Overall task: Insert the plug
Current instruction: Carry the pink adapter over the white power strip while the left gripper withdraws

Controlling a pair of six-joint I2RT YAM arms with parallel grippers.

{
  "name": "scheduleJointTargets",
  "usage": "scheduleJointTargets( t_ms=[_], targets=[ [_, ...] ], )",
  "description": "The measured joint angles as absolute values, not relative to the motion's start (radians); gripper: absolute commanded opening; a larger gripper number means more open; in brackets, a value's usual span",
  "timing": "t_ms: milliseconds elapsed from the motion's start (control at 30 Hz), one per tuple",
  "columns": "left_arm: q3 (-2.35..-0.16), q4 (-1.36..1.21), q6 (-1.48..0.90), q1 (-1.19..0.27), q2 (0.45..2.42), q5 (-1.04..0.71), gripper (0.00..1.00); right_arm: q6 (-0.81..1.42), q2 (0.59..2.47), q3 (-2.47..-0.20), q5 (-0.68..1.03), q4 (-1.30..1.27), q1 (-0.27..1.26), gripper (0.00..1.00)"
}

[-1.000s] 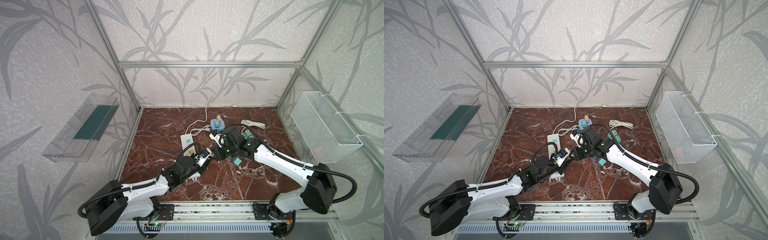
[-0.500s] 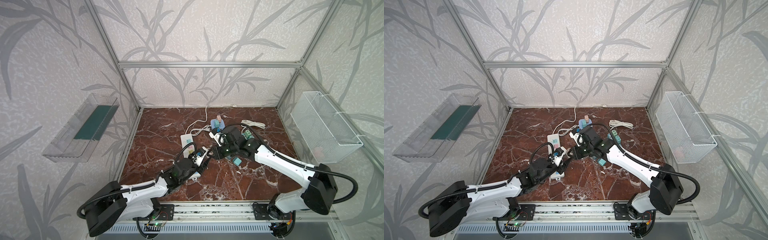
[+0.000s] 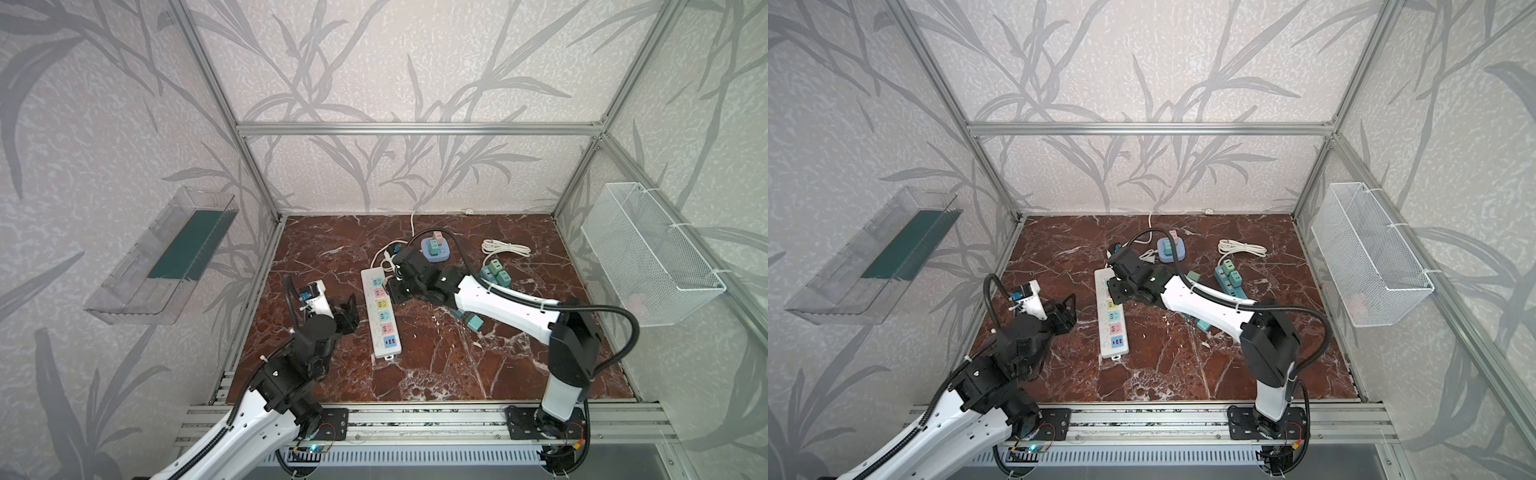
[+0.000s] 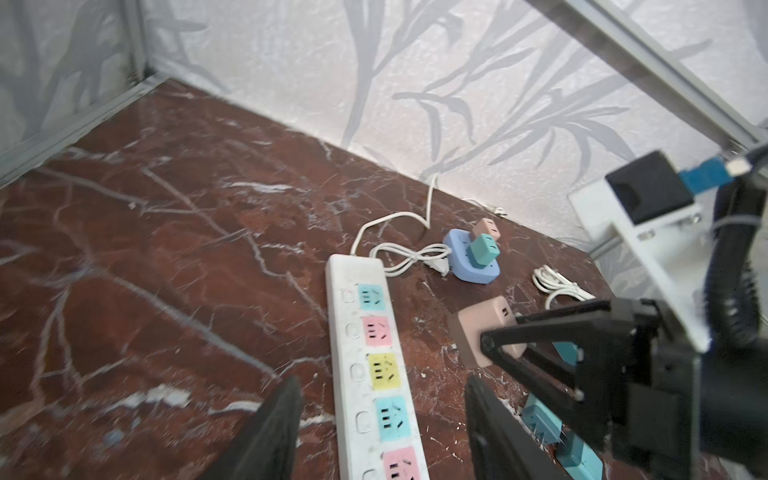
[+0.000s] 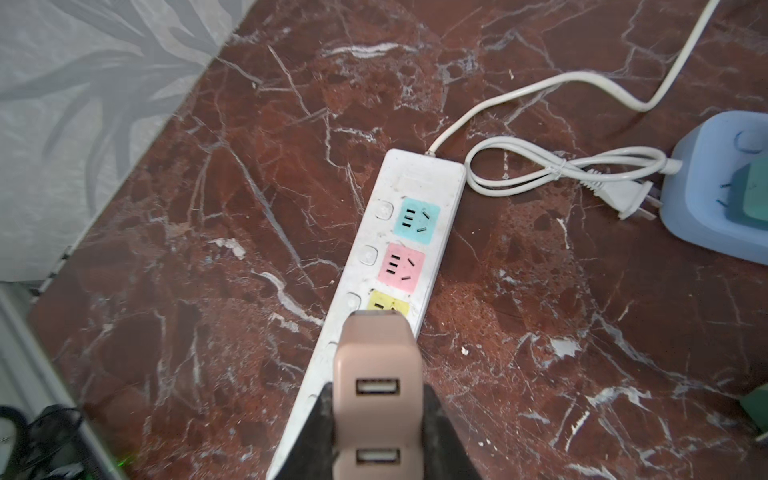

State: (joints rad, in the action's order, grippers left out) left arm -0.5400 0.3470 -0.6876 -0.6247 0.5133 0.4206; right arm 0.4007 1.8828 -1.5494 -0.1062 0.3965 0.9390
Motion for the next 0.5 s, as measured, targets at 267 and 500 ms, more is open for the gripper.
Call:
scheduleJointTargets(
  t_ms=[267,500],
  targets=[
    [-0.631,0.518,-0.711,-0.533,0.592,0.226,0.71,0.432,2.164,-1.856,-0.219,0.466,0.955,0.0],
    [-0.663,0.632,-0.712,-0.528,0.574,0.22,0.75,0.455,2.33,-2.089,-0.295,0.605,0.953,0.0]
  ],
)
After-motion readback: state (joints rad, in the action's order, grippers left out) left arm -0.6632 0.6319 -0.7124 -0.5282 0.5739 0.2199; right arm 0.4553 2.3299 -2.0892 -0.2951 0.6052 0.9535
